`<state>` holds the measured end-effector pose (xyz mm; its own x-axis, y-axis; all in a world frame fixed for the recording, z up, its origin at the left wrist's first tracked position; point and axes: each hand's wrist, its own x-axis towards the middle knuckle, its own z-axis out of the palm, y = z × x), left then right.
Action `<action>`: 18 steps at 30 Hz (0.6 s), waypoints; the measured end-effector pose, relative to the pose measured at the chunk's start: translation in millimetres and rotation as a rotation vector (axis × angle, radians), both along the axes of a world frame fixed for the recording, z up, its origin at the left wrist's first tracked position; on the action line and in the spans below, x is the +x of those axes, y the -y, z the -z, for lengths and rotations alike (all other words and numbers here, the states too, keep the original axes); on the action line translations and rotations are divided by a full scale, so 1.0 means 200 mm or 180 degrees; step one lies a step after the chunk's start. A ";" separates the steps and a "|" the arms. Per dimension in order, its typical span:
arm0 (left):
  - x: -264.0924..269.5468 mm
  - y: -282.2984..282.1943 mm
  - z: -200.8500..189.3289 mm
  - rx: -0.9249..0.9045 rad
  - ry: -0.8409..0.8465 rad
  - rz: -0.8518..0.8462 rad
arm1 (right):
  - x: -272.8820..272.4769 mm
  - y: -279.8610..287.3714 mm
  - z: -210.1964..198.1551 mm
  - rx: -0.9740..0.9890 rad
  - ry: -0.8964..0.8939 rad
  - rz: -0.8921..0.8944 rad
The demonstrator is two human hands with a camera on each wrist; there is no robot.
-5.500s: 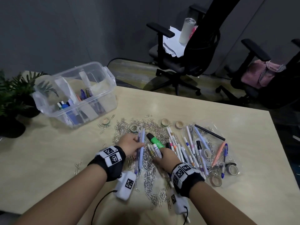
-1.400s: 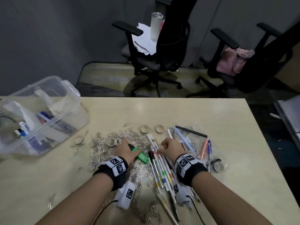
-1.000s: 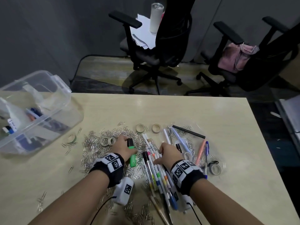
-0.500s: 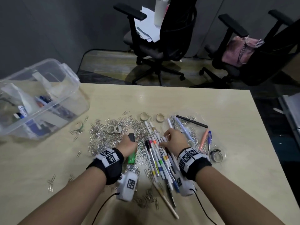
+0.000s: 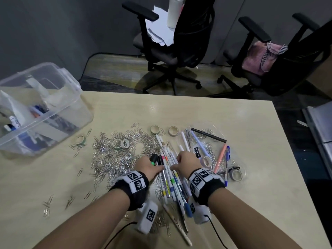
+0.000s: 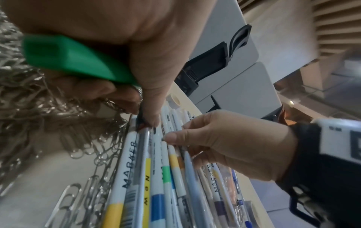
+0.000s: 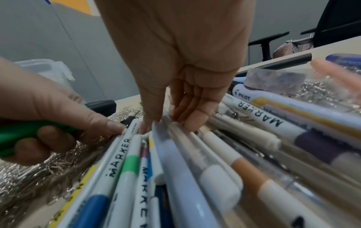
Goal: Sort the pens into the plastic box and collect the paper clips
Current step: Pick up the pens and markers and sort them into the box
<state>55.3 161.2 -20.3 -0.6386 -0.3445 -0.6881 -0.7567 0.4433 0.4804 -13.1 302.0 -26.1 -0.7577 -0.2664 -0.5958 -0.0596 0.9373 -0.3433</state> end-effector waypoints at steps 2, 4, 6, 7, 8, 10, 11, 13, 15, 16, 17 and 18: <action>-0.03 -0.01 -0.01 -0.0220 0.0000 0.0137 | -0.01 0.01 0.01 -0.0155 -0.0020 0.0117; -0.05 -0.01 -0.01 -0.0378 -0.0027 0.0283 | -0.02 0.02 0.02 -0.0262 -0.0037 0.0194; -0.07 -0.01 0.00 -0.0378 -0.0048 0.0291 | -0.04 0.03 0.02 -0.0278 -0.0022 0.0225; -0.07 -0.01 0.00 -0.0352 -0.0046 0.0272 | -0.05 0.04 0.02 -0.0286 -0.0003 0.0236; -0.07 -0.01 0.00 -0.0344 -0.0061 0.0268 | -0.05 0.04 0.03 -0.0292 0.0013 0.0232; -0.08 0.00 0.01 -0.0307 -0.0105 0.0255 | -0.05 0.05 0.03 -0.0237 0.0011 0.0146; -0.08 0.01 0.01 -0.0268 -0.0123 0.0230 | -0.05 0.06 0.03 -0.0187 0.0003 0.0074; -0.09 0.03 0.01 -0.0170 -0.0177 0.0146 | -0.06 0.08 0.02 -0.0143 0.0009 -0.0042; -0.10 0.04 0.01 -0.0116 -0.0273 0.0065 | -0.08 0.09 0.01 -0.0135 0.0061 -0.0110; -0.10 0.05 0.01 -0.0071 -0.0315 0.0022 | -0.08 0.09 0.01 -0.0150 0.0103 -0.0103; -0.11 0.05 0.01 0.0007 -0.0344 -0.0041 | -0.09 0.09 0.01 -0.0188 0.0133 -0.0073; -0.11 0.06 0.00 0.0115 -0.0369 -0.0126 | -0.10 0.09 0.00 -0.0237 0.0152 -0.0030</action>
<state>32.6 149.1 -21.2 -0.7010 -0.3473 -0.6229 -0.7118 0.3952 0.5807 -32.6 283.8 -26.8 -0.7262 -0.3182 -0.6094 -0.0502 0.9086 -0.4146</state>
